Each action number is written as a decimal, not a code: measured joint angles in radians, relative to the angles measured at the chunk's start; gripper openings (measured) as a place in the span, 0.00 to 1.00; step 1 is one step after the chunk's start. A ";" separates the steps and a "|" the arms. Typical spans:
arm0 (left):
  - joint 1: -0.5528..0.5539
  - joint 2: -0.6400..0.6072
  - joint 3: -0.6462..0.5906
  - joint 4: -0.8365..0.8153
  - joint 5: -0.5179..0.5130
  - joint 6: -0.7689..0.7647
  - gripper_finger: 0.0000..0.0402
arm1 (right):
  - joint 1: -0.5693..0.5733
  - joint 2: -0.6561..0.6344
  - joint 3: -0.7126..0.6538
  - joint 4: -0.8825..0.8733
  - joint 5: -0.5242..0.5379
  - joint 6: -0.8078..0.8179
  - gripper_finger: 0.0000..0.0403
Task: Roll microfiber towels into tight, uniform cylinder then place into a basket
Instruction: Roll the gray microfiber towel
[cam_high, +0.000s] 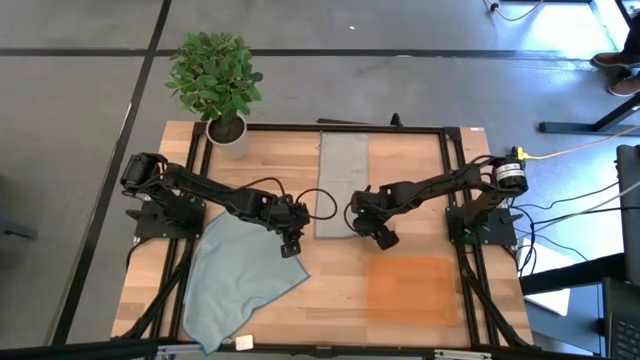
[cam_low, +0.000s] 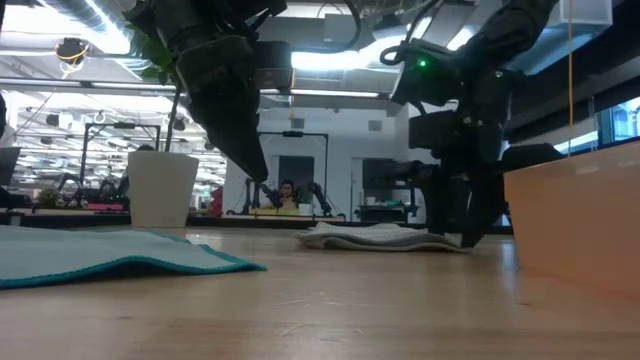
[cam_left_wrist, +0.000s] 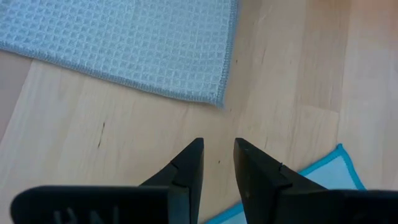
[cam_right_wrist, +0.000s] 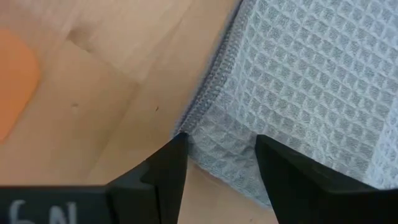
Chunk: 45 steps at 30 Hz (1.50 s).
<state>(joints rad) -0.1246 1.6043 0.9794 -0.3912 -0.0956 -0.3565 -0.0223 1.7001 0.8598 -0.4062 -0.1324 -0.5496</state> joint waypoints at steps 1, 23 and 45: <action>0.000 0.000 0.000 0.000 0.000 0.000 0.20 | 0.000 0.000 0.010 -0.013 -0.004 0.015 0.48; 0.000 0.000 0.000 0.003 0.000 0.025 0.20 | 0.071 -0.036 0.012 -0.029 0.007 0.047 0.48; 0.000 0.000 0.000 0.012 0.000 0.054 0.20 | 0.074 -0.037 -0.079 0.121 0.092 0.145 0.43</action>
<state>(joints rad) -0.1250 1.6043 0.9794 -0.3792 -0.0955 -0.3023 0.0517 1.6627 0.7811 -0.2849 -0.0408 -0.4049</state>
